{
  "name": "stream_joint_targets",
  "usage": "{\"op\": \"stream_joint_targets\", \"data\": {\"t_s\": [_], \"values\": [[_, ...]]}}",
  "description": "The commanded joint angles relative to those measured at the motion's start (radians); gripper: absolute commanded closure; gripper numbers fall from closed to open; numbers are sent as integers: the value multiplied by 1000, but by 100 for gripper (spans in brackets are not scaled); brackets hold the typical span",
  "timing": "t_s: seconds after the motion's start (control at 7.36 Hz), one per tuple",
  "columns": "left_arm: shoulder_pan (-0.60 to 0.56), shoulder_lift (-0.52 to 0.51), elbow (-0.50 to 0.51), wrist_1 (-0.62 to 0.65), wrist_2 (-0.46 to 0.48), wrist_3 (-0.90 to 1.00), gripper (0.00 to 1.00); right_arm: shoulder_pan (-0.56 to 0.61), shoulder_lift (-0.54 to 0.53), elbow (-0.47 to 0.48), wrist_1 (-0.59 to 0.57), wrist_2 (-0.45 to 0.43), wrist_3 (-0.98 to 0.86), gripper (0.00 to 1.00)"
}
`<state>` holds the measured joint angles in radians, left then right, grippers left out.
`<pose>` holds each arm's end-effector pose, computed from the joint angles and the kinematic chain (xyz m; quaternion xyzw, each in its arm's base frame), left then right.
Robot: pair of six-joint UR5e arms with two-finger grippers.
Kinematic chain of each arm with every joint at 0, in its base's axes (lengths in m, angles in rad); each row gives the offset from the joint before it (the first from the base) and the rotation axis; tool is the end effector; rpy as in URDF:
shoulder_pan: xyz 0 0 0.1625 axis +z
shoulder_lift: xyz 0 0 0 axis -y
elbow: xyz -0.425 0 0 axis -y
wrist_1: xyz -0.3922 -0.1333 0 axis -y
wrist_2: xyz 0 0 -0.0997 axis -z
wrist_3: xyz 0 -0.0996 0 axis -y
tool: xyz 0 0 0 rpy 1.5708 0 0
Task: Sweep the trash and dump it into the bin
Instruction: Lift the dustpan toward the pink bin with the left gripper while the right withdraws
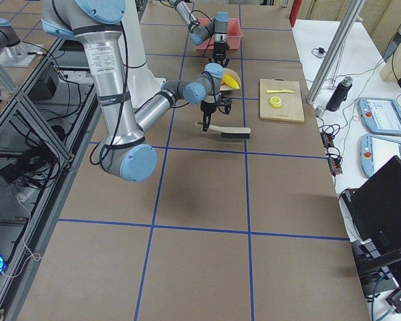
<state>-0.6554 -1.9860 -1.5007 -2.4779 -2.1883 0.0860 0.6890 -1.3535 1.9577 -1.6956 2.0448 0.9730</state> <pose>0.4683 -0.4554 0.3495 0.4118 0.4503 0.5268 0.5918 -0.3638 -0.4135 0.3873 -0.0440 -0.3215 -0.0126 0.9458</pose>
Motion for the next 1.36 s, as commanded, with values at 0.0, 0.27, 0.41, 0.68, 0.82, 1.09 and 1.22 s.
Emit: {"op": "stream_joint_targets", "data": {"t_s": [0.0,0.27,0.41,0.68,0.82,1.09,1.22], "values": [[-41,15,-84,11,-5,-11,100,91,-149,3,100,61,-65,100],[-91,27,-136,37,4,-8,100,151,-322,4,299,132,-79,100],[-117,38,-177,97,2,-8,100,171,-425,6,414,141,-82,100],[-182,70,-251,198,1,-11,100,240,-612,4,621,198,-124,100],[-219,122,-319,226,1,-9,100,254,-668,-15,689,199,-152,100],[-306,247,-415,226,2,-8,100,300,-668,-150,819,238,-207,100],[-367,295,-437,226,4,0,100,313,-665,-189,868,255,-211,100]]}}
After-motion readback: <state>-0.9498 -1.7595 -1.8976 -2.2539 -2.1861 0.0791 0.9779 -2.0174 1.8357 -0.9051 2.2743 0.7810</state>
